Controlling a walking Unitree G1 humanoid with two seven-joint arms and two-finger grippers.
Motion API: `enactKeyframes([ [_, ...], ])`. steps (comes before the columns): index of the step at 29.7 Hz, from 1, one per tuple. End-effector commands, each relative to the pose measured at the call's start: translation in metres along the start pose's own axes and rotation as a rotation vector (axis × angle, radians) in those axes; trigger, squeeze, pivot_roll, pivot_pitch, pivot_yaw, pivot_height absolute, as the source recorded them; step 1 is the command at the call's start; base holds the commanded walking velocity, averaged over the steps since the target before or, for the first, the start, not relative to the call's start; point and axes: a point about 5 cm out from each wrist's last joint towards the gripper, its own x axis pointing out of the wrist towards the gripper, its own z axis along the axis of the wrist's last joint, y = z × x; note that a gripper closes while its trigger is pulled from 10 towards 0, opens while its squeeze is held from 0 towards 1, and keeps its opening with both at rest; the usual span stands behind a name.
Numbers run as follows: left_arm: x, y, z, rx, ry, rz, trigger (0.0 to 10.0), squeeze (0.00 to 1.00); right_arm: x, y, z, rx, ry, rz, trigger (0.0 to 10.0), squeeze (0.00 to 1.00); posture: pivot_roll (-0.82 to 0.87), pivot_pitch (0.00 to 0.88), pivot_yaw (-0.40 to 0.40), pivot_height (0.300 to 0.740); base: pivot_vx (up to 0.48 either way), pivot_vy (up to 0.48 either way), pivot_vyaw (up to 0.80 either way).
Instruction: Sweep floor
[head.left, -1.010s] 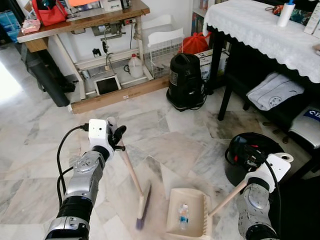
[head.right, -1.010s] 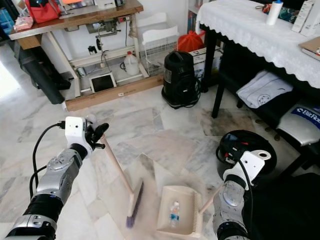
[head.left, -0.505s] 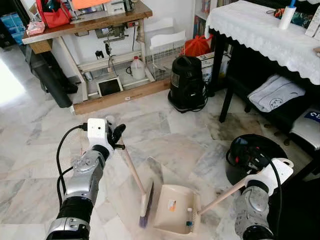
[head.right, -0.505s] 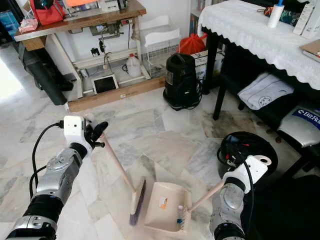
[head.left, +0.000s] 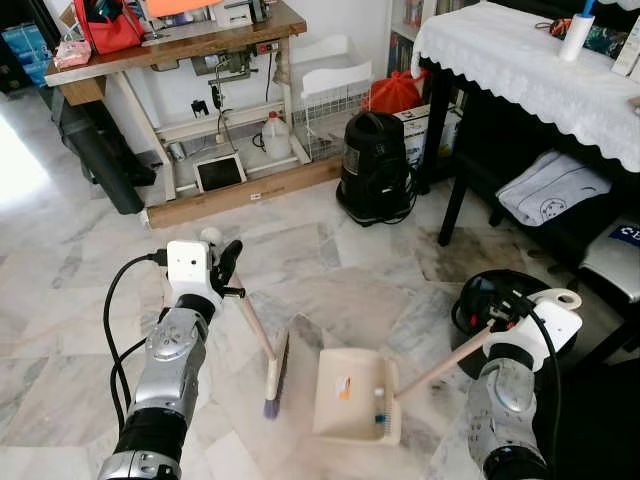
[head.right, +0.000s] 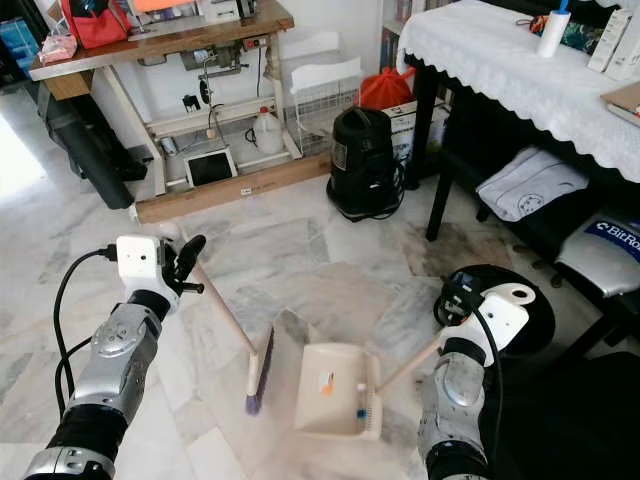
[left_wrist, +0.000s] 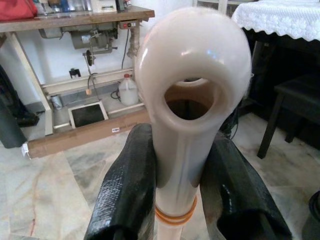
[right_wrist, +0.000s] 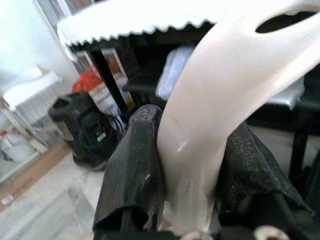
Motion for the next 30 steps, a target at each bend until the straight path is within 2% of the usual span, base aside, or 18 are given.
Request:
enactKeyframes([
  [1, -0.001, 0.004, 0.002, 0.018, -0.029, 0.024, 10.0, 0.0, 0.003, 0.008, 0.011, 0.029, -0.049, 0.021, 10.0, 0.0, -0.11, 0.0, 0.041, 0.74, 0.0, 0.0, 0.0],
  [11, 0.001, 0.003, 0.002, 0.017, -0.049, 0.063, 10.0, 0.0, 0.001, 0.009, 0.019, 0.016, -0.053, 0.057, 10.0, 0.0, -0.13, 0.0, 0.021, 0.74, 0.0, 0.0, 0.0],
  [30, 0.0, 0.005, 0.003, 0.056, -0.065, 0.075, 10.0, 0.0, -0.003, 0.014, 0.022, 0.025, -0.033, 0.067, 10.0, 0.0, -0.12, 0.0, 0.034, 0.74, 0.0, 0.0, 0.78],
])
